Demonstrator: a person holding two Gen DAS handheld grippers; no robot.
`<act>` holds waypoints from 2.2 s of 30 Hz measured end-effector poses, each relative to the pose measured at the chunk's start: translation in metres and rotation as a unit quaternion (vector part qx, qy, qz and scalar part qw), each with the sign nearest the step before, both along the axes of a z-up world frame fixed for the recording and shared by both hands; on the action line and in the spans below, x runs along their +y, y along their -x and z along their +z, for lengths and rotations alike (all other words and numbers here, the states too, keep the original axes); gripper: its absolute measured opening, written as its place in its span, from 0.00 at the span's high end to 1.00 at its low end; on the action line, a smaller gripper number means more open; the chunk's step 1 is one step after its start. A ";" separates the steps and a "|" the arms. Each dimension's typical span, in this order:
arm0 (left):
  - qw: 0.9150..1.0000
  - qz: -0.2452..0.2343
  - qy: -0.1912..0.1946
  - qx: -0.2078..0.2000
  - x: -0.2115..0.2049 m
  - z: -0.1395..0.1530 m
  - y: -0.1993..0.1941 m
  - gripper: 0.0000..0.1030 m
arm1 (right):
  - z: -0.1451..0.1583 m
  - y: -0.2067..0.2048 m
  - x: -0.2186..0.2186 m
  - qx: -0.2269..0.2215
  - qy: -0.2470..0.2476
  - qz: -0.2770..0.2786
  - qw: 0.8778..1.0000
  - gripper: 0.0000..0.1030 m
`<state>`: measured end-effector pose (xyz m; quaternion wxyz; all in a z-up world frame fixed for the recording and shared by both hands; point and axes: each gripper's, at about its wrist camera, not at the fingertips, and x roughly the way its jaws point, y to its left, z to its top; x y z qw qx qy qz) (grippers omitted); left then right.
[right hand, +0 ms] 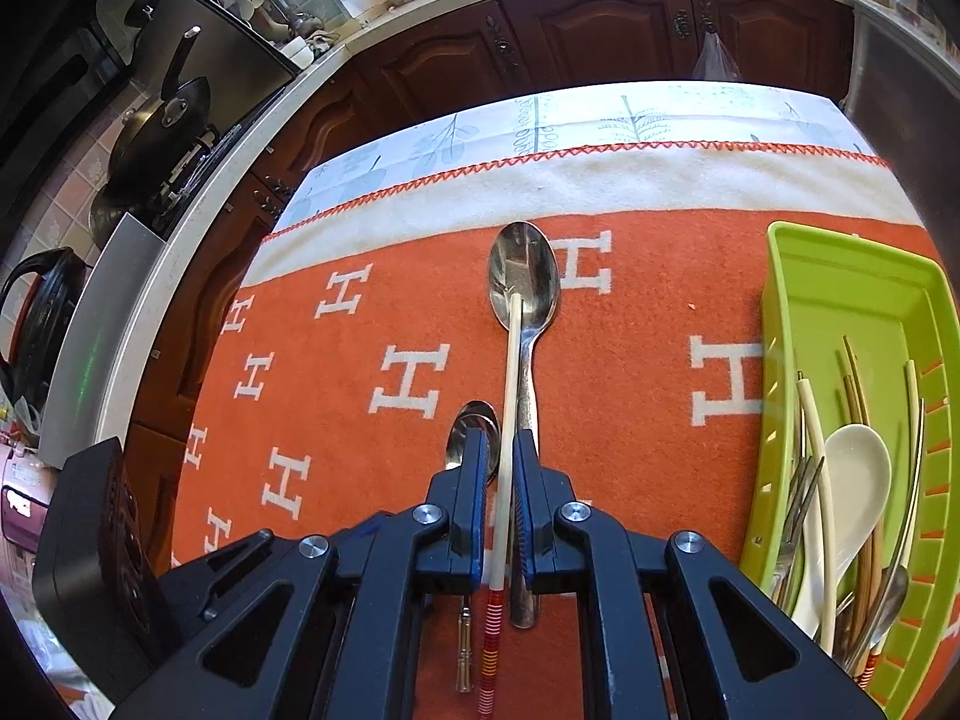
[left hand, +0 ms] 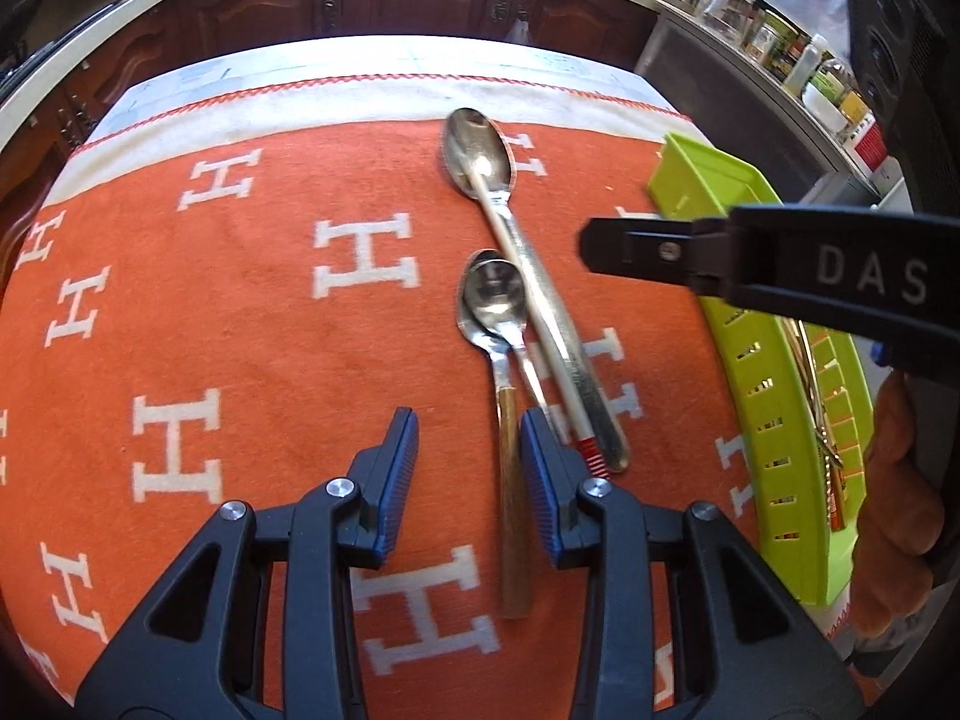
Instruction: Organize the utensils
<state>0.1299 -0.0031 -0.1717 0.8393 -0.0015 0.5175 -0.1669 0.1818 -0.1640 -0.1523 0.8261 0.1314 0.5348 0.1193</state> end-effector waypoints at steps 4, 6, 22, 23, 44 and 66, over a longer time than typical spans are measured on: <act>1.000 0.009 -0.003 -0.001 0.004 -0.002 -0.002 0.69 | 0.000 0.005 -0.002 -0.001 -0.001 0.002 1.000 0.91; 1.000 0.006 -0.025 -0.007 -0.003 -0.004 -0.002 0.70 | 0.000 0.007 -0.003 -0.001 -0.002 0.003 1.000 0.91; 0.999 0.038 -0.009 -0.004 0.033 -0.006 0.006 0.96 | -0.009 0.039 0.026 0.011 -0.012 0.055 0.998 0.91; 0.999 0.040 -0.005 -0.002 0.037 -0.006 0.007 0.96 | -0.010 0.039 0.031 0.012 -0.012 0.062 0.998 0.91; 0.999 0.039 0.037 -0.007 0.083 -0.002 0.025 0.96 | -0.038 0.019 0.108 0.019 0.067 0.217 0.974 0.90; 0.995 0.071 0.036 -0.063 0.092 0.048 0.066 0.96 | 0.022 0.074 0.062 -0.055 -0.011 0.115 0.992 0.98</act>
